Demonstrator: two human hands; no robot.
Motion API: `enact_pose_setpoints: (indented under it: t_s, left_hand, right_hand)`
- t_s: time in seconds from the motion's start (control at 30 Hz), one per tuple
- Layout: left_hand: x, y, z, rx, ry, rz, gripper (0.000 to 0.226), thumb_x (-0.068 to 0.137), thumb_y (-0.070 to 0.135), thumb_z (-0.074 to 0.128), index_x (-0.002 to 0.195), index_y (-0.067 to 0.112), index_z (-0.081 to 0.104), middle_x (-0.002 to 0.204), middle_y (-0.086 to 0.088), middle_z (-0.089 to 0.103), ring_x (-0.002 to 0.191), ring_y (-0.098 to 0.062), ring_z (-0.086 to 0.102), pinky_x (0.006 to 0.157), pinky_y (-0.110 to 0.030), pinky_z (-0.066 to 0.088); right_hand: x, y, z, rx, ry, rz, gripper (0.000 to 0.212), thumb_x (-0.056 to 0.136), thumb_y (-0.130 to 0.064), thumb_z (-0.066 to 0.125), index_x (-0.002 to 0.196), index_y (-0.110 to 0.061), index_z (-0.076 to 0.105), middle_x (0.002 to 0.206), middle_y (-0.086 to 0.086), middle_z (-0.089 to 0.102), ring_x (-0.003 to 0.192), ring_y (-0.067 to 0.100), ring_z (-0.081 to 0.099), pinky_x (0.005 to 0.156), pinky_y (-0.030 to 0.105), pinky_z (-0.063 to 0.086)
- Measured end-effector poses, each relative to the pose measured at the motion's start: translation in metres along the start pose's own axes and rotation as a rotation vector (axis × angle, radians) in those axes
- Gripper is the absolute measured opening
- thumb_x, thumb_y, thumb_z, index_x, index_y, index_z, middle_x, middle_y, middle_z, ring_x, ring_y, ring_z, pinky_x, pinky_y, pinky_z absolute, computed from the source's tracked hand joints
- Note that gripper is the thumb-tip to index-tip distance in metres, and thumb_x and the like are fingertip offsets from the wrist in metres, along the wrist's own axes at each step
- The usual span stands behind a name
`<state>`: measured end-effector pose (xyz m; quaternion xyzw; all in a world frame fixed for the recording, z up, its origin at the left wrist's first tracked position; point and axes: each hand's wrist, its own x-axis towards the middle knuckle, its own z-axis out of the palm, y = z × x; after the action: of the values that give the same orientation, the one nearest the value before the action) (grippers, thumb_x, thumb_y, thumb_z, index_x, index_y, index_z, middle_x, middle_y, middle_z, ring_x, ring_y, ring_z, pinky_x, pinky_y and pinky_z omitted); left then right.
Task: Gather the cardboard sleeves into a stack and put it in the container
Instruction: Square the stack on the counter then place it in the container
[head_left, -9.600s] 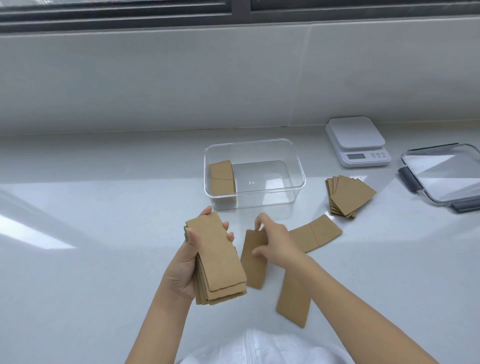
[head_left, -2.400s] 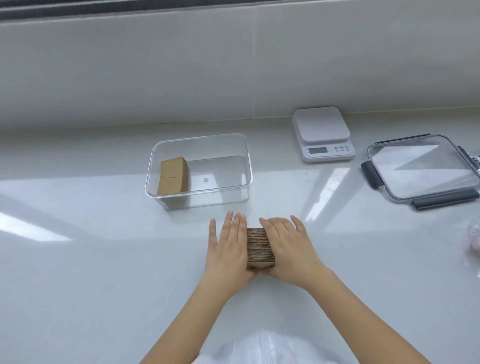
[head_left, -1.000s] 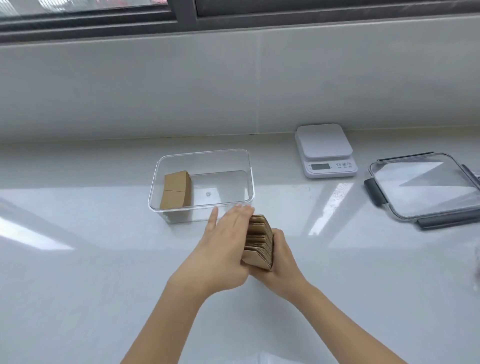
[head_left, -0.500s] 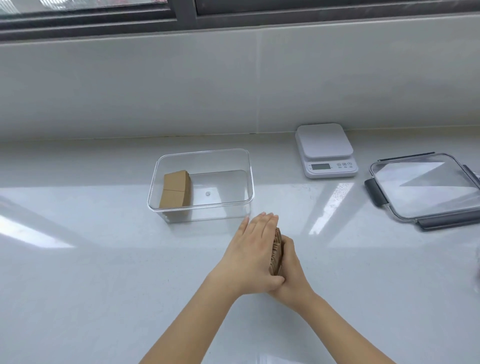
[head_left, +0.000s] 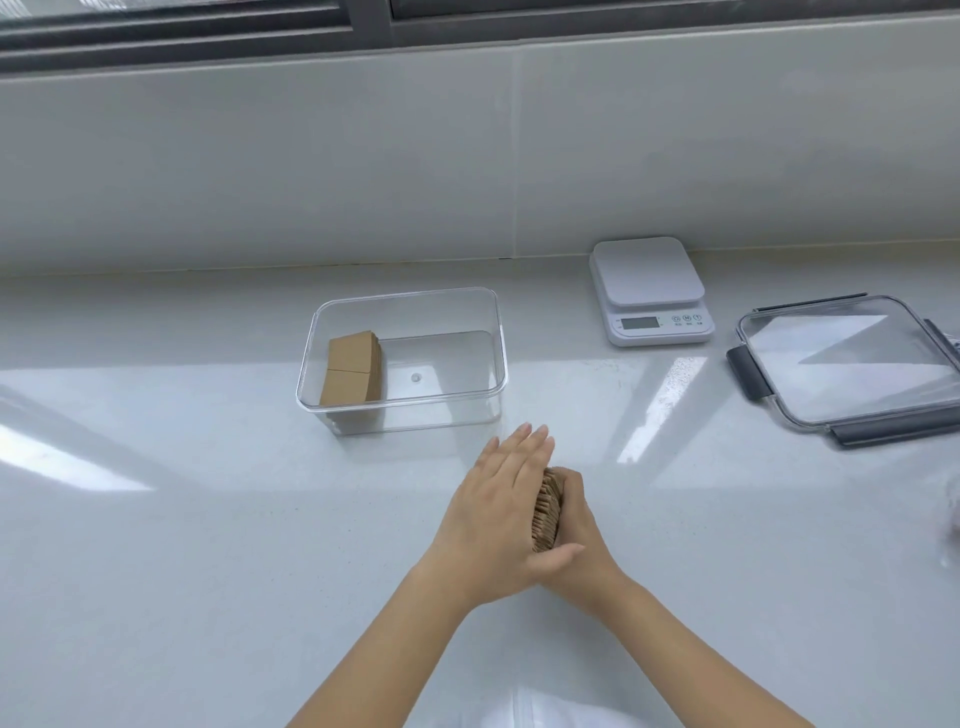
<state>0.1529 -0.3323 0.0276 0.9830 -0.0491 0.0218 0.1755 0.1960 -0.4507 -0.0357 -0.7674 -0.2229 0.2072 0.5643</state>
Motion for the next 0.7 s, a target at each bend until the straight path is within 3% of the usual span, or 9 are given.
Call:
enact_pose_setpoints:
  t_s: [0.07,0.17,0.27,0.37,0.47,0.5,0.57,0.63,0.7]
  left_hand:
    - [-0.003,-0.002,0.006,0.01,-0.004,0.008,0.098,0.072,0.064,0.052,0.146,0.007,0.022,0.156,-0.007,0.025,0.146,-0.017,0.011,0.115,-0.042,0.013]
    - [-0.003,-0.002,0.005,-0.023,0.024,0.007,0.099,0.074,0.063,0.052,0.148,0.008,0.016,0.158,-0.005,0.016,0.147,-0.015,0.004,0.117,-0.037,0.004]
    - [-0.001,-0.005,0.003,-0.074,0.021,0.03,0.098,0.077,0.061,0.052,0.149,0.011,0.007,0.159,-0.001,0.005,0.146,-0.01,-0.006,0.118,-0.035,0.001]
    - [0.0,-0.014,-0.007,-0.212,0.008,-0.015,0.1,0.078,0.058,0.055,0.149,0.018,-0.004,0.158,0.007,-0.008,0.143,0.0,-0.015,0.118,-0.028,-0.002]
    - [-0.004,-0.027,-0.017,-0.275,0.051,-0.101,0.101,0.078,0.06,0.052,0.149,0.02,-0.008,0.158,0.013,-0.008,0.141,0.004,-0.017,0.117,-0.028,-0.009]
    - [-0.007,-0.034,-0.013,-0.217,0.044,-0.119,0.102,0.078,0.065,0.046,0.149,0.019,-0.01,0.158,0.013,-0.01,0.14,0.002,-0.021,0.116,-0.032,-0.014]
    - [-0.015,-0.046,0.01,-0.071,-0.091,-0.165,0.104,0.074,0.08,0.027,0.148,0.019,-0.016,0.158,0.009,-0.015,0.135,-0.003,-0.035,0.111,-0.042,-0.025]
    - [-0.025,-0.054,0.04,-0.027,-0.224,-0.183,0.111,0.065,0.089,0.003,0.148,0.017,-0.013,0.159,0.001,-0.017,0.13,-0.006,-0.044,0.106,-0.048,-0.03]
    - [-0.029,-0.06,0.062,-0.015,-0.2,-0.189,0.116,0.065,0.089,0.0,0.149,0.01,-0.005,0.159,-0.007,-0.013,0.134,-0.007,-0.038,0.107,-0.053,-0.026]
  right_hand:
    - [-0.002,0.002,0.003,0.015,0.019,-0.023,0.065,0.062,-0.038,0.076,0.109,-0.04,0.031,0.112,-0.005,0.049,0.099,0.01,0.056,0.08,0.029,0.053]
    - [0.0,-0.002,0.01,0.068,0.06,-0.087,0.075,0.064,-0.033,0.077,0.12,-0.044,0.029,0.125,-0.004,0.047,0.11,0.014,0.055,0.09,0.029,0.051]
    - [0.002,-0.007,0.01,0.057,0.055,-0.034,0.06,0.062,-0.039,0.075,0.107,-0.046,0.035,0.115,0.001,0.049,0.104,0.019,0.056,0.084,0.037,0.053]
    - [0.007,-0.021,0.003,-0.143,0.112,-0.033,0.043,0.063,-0.034,0.07,0.09,-0.032,0.036,0.093,-0.006,0.044,0.088,0.017,0.049,0.074,0.035,0.049]
    - [0.016,-0.042,-0.007,-0.55,0.24,-0.288,0.044,0.053,-0.017,0.062,0.088,-0.022,0.037,0.082,-0.004,0.047,0.074,0.02,0.045,0.067,0.032,0.037]
    - [0.019,-0.047,-0.009,-0.741,0.209,-0.316,0.045,0.05,-0.017,0.06,0.09,-0.019,0.038,0.083,-0.001,0.05,0.075,0.022,0.048,0.068,0.031,0.035]
    - [0.02,-0.051,-0.007,-1.055,-0.006,-0.201,0.044,0.057,-0.022,0.061,0.096,-0.015,0.042,0.095,0.002,0.051,0.088,0.027,0.05,0.074,0.035,0.035]
    - [0.019,-0.046,0.0,-1.162,-0.19,-0.082,0.046,0.065,-0.031,0.063,0.103,-0.014,0.043,0.104,0.003,0.049,0.098,0.027,0.048,0.085,0.038,0.035]
    - [0.02,-0.045,0.001,-1.176,-0.235,-0.068,0.051,0.065,-0.036,0.066,0.106,-0.015,0.043,0.107,0.003,0.049,0.1,0.026,0.048,0.087,0.038,0.036]
